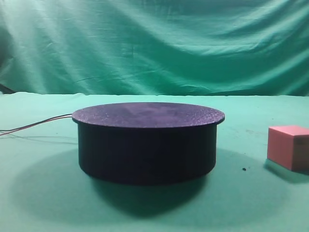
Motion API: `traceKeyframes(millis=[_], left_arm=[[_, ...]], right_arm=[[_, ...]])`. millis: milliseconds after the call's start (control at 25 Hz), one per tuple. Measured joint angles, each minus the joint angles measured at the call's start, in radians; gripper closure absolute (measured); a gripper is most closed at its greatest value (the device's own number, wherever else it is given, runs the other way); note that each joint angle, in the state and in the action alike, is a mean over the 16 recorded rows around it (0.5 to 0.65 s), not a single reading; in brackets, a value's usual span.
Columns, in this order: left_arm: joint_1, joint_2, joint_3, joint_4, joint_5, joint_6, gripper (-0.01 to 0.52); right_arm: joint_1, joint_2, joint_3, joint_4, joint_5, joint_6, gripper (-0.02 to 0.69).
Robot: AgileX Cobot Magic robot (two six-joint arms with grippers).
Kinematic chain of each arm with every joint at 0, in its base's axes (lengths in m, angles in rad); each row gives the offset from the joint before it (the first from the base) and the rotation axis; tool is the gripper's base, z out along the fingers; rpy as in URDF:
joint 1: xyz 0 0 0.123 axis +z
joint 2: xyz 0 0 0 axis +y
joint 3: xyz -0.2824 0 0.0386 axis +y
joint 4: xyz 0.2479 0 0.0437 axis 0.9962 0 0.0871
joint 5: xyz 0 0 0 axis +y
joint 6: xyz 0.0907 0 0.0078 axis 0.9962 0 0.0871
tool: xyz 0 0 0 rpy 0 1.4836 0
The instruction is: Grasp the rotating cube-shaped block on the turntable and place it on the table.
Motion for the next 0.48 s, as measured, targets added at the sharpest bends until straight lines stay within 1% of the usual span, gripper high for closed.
traceKeyframes(millis=[480], left_arm=[[0.000,0.000,0.000,0.000,0.000,0.000,0.514]], right_arm=[[-0.002,-0.013,0.008,0.007,0.035,0.000,0.665]])
